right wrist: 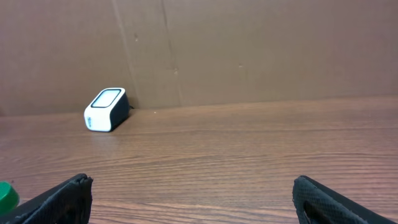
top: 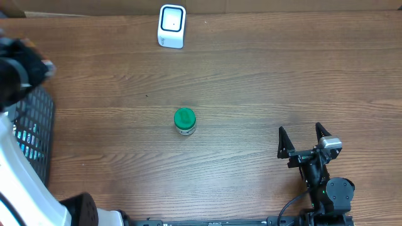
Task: Scan the item barcode
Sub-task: 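Hold the orange packet under the scanner, then place it beside the jar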
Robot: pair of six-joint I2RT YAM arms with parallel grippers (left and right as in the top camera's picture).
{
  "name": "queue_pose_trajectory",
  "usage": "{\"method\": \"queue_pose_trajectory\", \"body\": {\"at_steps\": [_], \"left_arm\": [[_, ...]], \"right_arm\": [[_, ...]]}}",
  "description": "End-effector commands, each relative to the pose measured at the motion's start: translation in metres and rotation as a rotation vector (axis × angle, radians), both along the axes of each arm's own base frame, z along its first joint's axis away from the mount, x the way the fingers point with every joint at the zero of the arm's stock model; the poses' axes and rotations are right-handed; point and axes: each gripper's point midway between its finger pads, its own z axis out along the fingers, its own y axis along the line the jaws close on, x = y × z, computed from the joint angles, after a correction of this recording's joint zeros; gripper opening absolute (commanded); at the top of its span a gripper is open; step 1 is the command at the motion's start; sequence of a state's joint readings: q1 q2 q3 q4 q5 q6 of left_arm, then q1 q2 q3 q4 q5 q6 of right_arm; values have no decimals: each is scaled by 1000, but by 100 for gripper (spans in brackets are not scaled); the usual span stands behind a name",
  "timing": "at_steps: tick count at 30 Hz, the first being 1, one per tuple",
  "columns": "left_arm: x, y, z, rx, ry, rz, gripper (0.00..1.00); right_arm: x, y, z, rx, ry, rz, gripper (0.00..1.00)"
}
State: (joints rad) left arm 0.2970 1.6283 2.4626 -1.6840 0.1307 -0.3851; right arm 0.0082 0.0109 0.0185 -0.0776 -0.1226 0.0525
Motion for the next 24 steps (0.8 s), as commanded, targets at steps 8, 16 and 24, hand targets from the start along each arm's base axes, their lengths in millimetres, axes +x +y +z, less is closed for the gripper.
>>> {"method": "queue_pose_trajectory", "body": {"at_steps": [8, 16, 24], "left_arm": [[18, -131, -90, 107, 305, -333, 4], [24, -178, -197, 124, 490, -424, 4], [9, -178, -282, 133, 607, -414, 4]], "right_arm": [[0, 0, -2, 0, -1, -5, 100], [0, 0, -2, 0, -2, -5, 100], [0, 0, -2, 0, -2, -5, 100]]}}
